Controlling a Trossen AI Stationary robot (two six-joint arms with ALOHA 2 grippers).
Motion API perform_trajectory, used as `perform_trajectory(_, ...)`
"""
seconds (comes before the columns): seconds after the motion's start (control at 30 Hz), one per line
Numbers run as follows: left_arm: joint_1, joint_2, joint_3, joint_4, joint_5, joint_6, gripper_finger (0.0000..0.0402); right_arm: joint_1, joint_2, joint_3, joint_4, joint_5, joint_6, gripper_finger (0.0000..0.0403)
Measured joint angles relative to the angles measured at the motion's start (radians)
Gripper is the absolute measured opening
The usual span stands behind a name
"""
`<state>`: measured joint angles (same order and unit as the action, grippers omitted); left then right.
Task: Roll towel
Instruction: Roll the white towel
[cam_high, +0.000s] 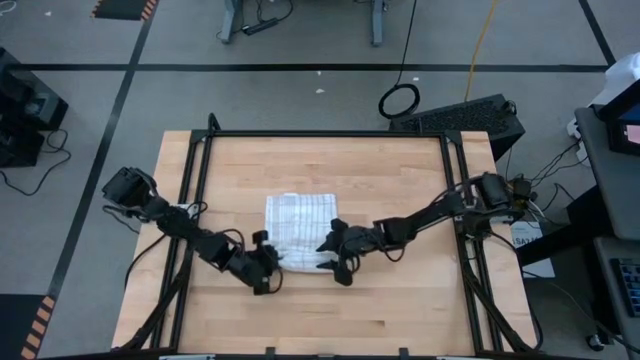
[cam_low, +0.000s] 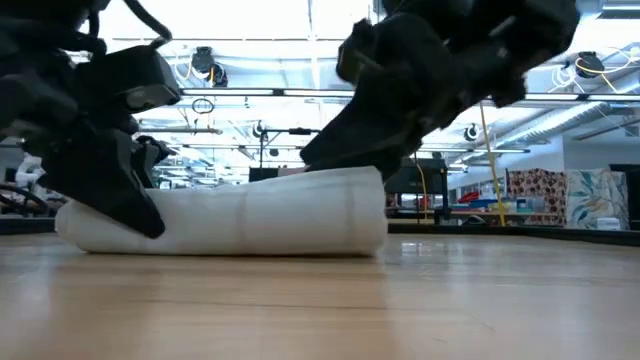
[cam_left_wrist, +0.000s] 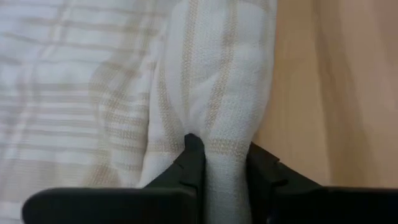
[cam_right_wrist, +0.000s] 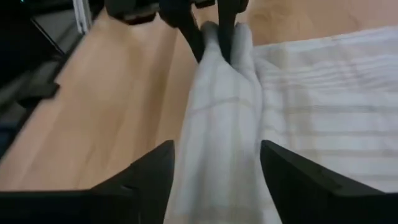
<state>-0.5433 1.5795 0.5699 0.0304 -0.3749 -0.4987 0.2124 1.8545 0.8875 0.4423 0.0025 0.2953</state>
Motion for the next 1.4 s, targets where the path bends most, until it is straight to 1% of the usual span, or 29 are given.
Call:
perform_trajectory(0.07,0.013,-0.001,0.0,0.013,0.03,-0.014,0.0068,0.027,-0.024,0.0,-0.027,0.047,-0.037,0.0232)
perform_trajectory(0.2,0.054,-0.017,-0.001,0.013,0.112,-0.051,0.0078,0.113,-0.02,0.001,0.054,0.129,-0.124,0.0237)
perform_trajectory(0.33,0.094,-0.039,-0.001,0.017,0.218,-0.071,0.008,0.203,0.027,0.002,0.137,0.299,-0.198,0.0234)
perform_trajectory(0.43,0.127,-0.052,-0.002,0.015,0.286,-0.072,0.0081,0.241,0.08,0.002,0.232,0.426,-0.238,0.0235)
perform_trajectory(0.47,0.139,-0.055,-0.002,0.014,0.308,-0.072,0.0082,0.245,0.099,0.002,0.273,0.444,-0.243,0.0237)
perform_trajectory(0.57,0.174,-0.058,-0.002,0.014,0.383,-0.072,0.0082,0.23,0.156,0.004,0.372,0.433,-0.268,0.0247)
perform_trajectory(0.7,0.211,-0.059,-0.002,0.01,0.453,-0.062,0.0083,0.189,0.242,0.004,0.441,0.414,-0.235,0.0257)
perform_trajectory(0.83,0.228,-0.059,-0.002,0.005,0.472,-0.053,0.0084,0.148,0.313,0.004,0.53,0.341,-0.166,0.026)
perform_trajectory(0.93,0.229,-0.059,-0.003,0.0,0.474,-0.045,0.0084,0.13,0.349,0.005,0.579,0.337,-0.1,0.026)
perform_trajectory(1.07,0.226,-0.059,-0.003,0.001,0.474,-0.044,0.0084,0.113,0.352,0.006,0.566,0.332,-0.047,0.0259)
perform_trajectory(1.17,0.225,-0.059,-0.003,0.001,0.472,-0.044,0.0085,0.104,0.352,0.006,0.559,0.329,-0.02,0.0247)
perform_trajectory(1.23,0.225,-0.073,-0.002,-0.014,0.471,-0.044,0.0091,0.096,0.352,0.007,0.544,0.328,0.02,0.023)
perform_trajectory(1.3,0.225,-0.095,-0.003,-0.041,0.467,-0.045,0.0107,0.089,0.352,0.009,0.524,0.324,0.055,0.0208)
perform_trajectory(1.4,0.226,-0.162,-0.006,-0.088,0.45,-0.035,0.0141,0.082,0.353,0.008,0.522,0.291,0.1,0.017)
